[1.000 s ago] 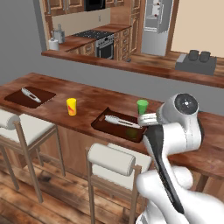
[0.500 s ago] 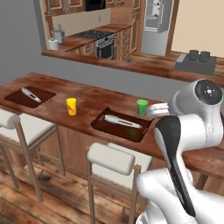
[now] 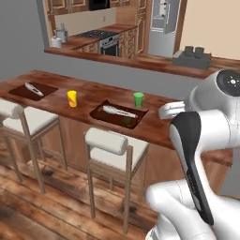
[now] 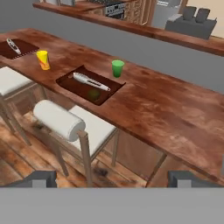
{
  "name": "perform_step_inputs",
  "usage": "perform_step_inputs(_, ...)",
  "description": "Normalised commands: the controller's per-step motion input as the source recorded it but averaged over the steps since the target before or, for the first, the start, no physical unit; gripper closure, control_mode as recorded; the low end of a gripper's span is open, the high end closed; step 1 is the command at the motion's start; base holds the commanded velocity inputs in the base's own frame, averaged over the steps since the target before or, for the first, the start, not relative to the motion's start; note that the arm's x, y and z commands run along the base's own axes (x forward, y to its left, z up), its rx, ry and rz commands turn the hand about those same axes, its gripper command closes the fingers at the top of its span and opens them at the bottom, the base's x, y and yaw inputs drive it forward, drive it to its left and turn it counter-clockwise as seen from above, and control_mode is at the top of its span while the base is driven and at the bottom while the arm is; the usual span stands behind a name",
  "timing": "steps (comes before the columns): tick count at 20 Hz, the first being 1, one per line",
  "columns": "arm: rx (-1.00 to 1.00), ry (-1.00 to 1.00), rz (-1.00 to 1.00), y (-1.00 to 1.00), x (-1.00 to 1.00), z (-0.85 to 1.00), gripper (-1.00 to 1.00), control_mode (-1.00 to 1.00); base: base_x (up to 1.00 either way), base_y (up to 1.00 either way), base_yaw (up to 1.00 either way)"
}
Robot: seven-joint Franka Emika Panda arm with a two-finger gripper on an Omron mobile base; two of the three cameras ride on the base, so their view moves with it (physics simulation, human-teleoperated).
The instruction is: Gather the avocado and tomato from the fridge and place them on a tray on the dining counter. Then gather the fish and chicken drumstick from the fridge and place them on the other tray.
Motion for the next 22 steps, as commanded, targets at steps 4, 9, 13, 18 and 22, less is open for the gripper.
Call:
perform_step_inputs(4, 0.00, 0.00, 0.00, 0.00, 0.00, 0.00, -1.00, 1.00, -1.00, -0.90, -0.17)
perform_step_inputs(9, 0.00, 0.00, 0.00, 0.00, 0.00, 0.00, -1.00, 1.00, -0.16, -0.61, -0.73)
perform_step_inputs(13, 0.00, 0.00, 0.00, 0.00, 0.00, 0.00, -1.00, 1.00, 0.00, -0.53, -0.84)
perform_step_inputs(18, 0.00, 0.00, 0.00, 0.00, 0.00, 0.00, -1.00, 1.00, 0.05, -0.98, -0.51)
perform_step_inputs(22, 0.00, 0.00, 0.00, 0.00, 0.00, 0.00, -1.00, 1.00, 0.51, -1.00, -0.03)
